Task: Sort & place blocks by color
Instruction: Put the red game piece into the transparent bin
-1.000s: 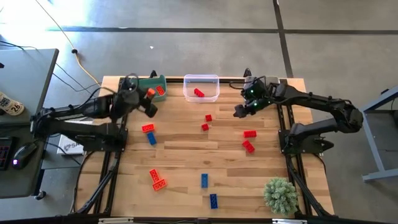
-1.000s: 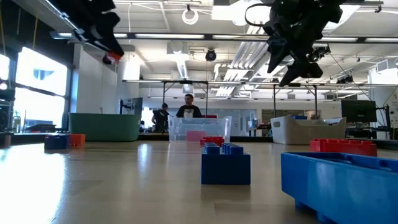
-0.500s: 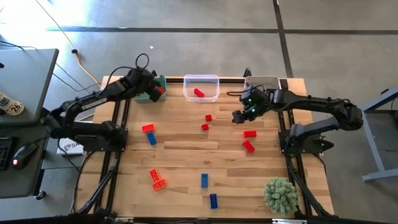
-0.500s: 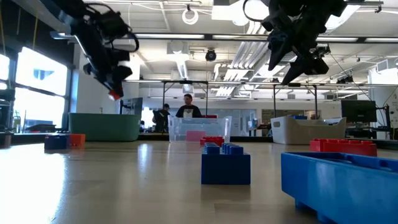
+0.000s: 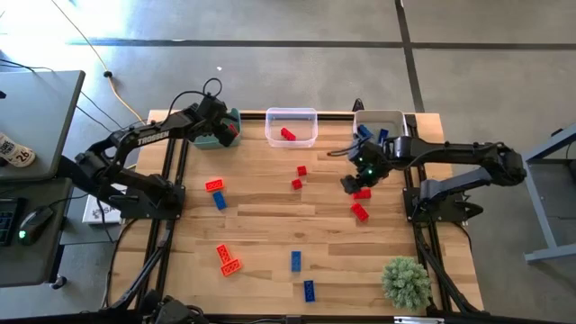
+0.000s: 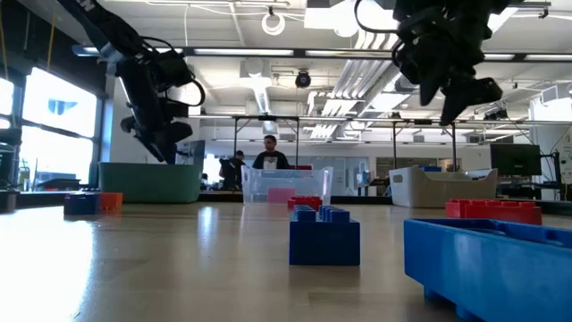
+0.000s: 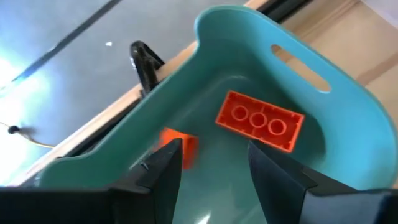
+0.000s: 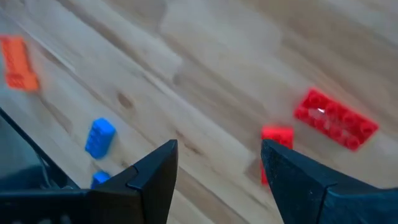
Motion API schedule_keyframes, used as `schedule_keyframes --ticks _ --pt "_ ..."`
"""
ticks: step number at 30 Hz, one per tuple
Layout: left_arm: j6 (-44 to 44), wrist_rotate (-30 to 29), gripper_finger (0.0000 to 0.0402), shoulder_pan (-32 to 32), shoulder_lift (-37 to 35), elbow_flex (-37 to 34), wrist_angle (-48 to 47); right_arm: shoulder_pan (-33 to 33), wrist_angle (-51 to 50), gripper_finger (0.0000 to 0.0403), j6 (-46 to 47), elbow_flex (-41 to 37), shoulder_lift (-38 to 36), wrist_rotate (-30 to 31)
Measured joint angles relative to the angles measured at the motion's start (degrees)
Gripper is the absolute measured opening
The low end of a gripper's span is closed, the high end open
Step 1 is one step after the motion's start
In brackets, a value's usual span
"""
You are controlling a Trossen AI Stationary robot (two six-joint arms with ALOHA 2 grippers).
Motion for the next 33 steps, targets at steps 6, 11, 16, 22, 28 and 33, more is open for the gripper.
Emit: schedule_keyframes --ticks 6,11,16,22,28,33 --pt "-3.79 1.58 0.0172 -0.1 -0.67 0.82 -0.28 4.88 -3.1 0.0225 0.61 0.0 0.0 1.56" --pt "-8.04 6.86 0.0172 -1.24 -0.88 4.74 -2.81 8.78 -3.56 0.0236 2.93 0.0 0.0 4.47" --pt "-10.92 14.16 0.0173 -4.55 -0.9 8.88 -4.47 11.47 -7.18 0.0243 4.45 -0.02 0.8 7.58" --pt "-16.26 17.97 0.0173 -11.01 -0.9 11.93 -4.54 13.72 -8.66 0.0243 3.57 -1.17 3.44 8.19" --pt "-20.62 18.53 0.0173 -18.54 -0.94 13.78 -5.64 15.19 -1.18 0.0243 5.97 -8.74 4.33 7.21" --pt "-23.29 17.36 0.0173 -24.06 -0.97 14.05 -5.86 15.24 0.51 0.0243 6.09 -12.87 4.33 8.07"
